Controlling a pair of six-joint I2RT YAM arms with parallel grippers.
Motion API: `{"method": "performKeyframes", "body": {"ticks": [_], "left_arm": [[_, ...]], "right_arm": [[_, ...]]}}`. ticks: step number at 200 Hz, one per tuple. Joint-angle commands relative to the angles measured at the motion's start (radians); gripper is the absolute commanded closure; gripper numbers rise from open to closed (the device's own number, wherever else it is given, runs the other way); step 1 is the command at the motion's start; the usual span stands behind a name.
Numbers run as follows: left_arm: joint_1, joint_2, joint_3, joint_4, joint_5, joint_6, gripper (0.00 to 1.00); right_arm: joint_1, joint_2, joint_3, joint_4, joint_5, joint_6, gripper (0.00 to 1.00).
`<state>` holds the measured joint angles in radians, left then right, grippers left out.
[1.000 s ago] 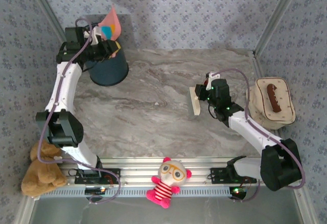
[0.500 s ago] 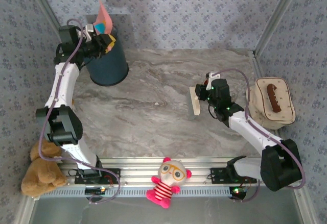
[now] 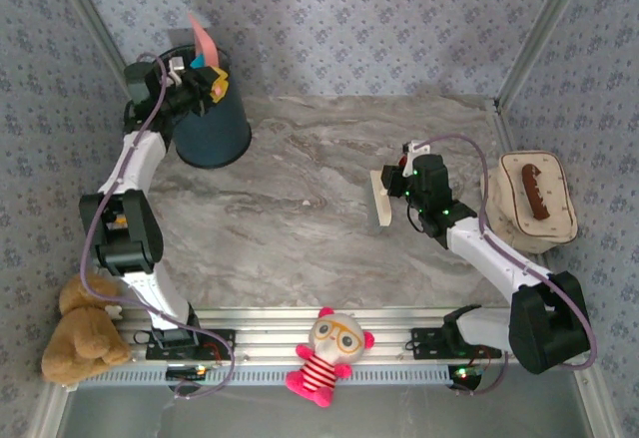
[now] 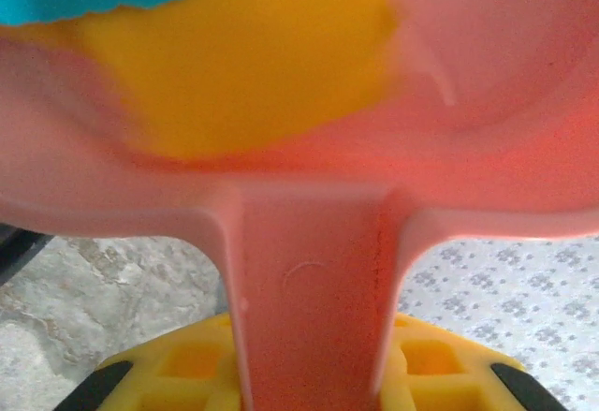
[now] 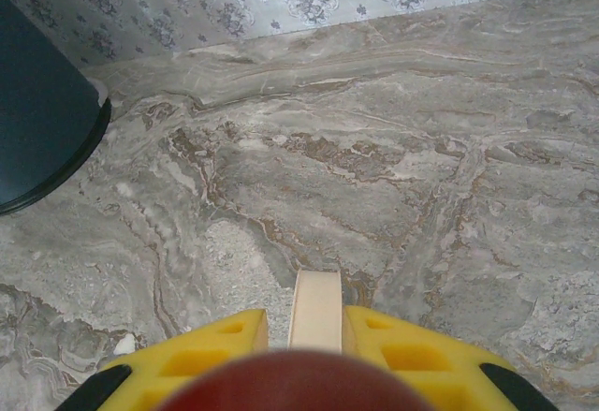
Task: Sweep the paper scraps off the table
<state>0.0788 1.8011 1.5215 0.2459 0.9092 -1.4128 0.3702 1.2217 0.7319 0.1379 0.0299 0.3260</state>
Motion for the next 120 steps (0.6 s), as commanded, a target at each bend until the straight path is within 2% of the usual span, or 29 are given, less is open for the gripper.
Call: {"method": "performKeyframes", "body": {"ticks": [1,51,120], "left_arm": [[0.01,0.002,-0.02,0.22,0.005,-0.154,1.0],[0.008,0.058,-0.064,0.547,-0.02,-0.442,1.0],[0.008,0.075,-0.102,0.725,-0.077,-0.628,1.0]], "right_arm": [[-0.009,-0.024,0.02,0.001,-0.004,0.018,1.0],[-0.01,-0.021,0.017,0.004,-0.004,0.018,1.0],[-0.01,-0.019,0.019,0.005,-0.009,0.02,1.0]]}}
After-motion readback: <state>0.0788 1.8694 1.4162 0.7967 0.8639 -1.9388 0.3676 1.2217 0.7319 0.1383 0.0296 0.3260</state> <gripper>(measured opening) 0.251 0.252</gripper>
